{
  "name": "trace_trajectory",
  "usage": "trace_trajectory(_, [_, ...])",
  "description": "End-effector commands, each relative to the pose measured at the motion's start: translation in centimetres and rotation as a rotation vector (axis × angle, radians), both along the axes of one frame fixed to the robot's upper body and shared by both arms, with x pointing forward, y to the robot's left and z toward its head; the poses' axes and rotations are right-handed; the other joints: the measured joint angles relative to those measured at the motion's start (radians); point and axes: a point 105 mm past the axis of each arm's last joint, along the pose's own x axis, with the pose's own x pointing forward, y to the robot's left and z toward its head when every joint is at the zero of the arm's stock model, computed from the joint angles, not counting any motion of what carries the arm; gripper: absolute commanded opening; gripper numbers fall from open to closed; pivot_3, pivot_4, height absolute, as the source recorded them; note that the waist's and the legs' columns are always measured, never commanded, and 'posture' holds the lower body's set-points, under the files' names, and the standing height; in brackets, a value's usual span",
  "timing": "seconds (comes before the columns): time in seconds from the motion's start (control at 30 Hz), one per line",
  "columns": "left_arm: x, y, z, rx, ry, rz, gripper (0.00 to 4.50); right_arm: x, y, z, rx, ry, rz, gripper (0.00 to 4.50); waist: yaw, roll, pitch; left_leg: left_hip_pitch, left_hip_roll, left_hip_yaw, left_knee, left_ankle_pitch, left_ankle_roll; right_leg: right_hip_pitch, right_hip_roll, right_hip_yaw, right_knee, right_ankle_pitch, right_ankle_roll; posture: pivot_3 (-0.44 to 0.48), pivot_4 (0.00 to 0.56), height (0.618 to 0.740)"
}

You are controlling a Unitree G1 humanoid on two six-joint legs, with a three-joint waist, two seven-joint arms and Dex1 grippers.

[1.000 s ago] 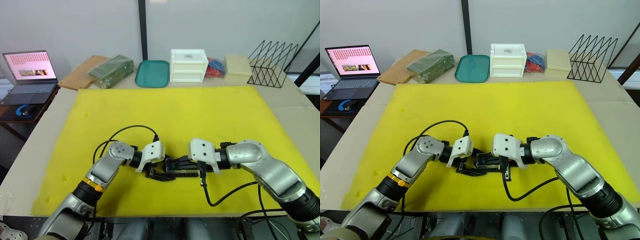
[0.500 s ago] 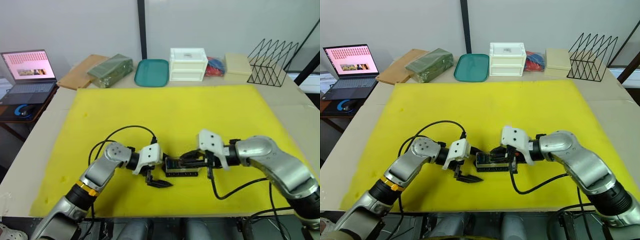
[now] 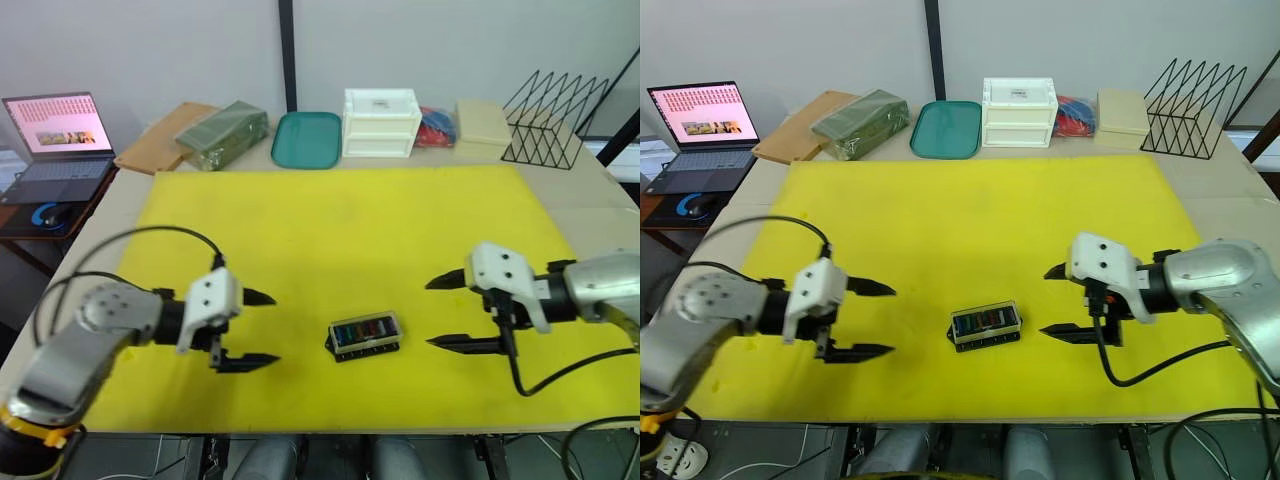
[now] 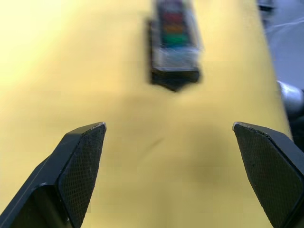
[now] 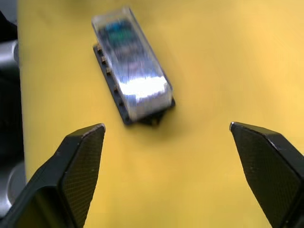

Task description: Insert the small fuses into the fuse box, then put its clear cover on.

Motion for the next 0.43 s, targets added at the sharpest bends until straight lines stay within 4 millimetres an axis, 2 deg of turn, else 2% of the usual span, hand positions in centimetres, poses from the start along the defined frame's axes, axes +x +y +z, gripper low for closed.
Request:
trace_trajectory(0.03, [-0.6, 1.4, 2.0, 0.0, -0.012, 0.052, 4.5, -0.2, -1.7, 1.6, -0.043, -0.056, -0.025, 4.48, -0.002, 0.001, 0.003, 0.0, 0.0, 0.0, 0.0, 0.0, 0.0, 0.0, 0.0, 0.0, 0.0, 0.0, 0.0, 0.0, 0.15, 0.74])
trace_trajectory(0.23, [-1.3, 4.1, 2.4, 0.046, 0.016, 0.125, 4.5, -1.3, -3.1, 1.6, -0.081, -0.029, -0.052, 4.48, -0.001, 0.002, 0.006, 0.0, 0.001, 0.001, -0.001, 0.0, 0.0, -0.001, 0.0, 0.0, 0.0, 0.0, 0.0, 0.0, 0.15, 0.74])
trace_trajectory(0.43, [-1.3, 4.2, 2.2, 0.044, 0.031, 0.126, 4.5, -1.2, -3.8, 1.7, -0.084, -0.041, -0.075, 4.48, 0.001, 0.002, 0.008, 0.0, 0.001, 0.001, -0.001, 0.0, 0.0, 0.0, 0.0, 0.0, -0.001, 0.0, 0.0, 0.0, 0.15, 0.74])
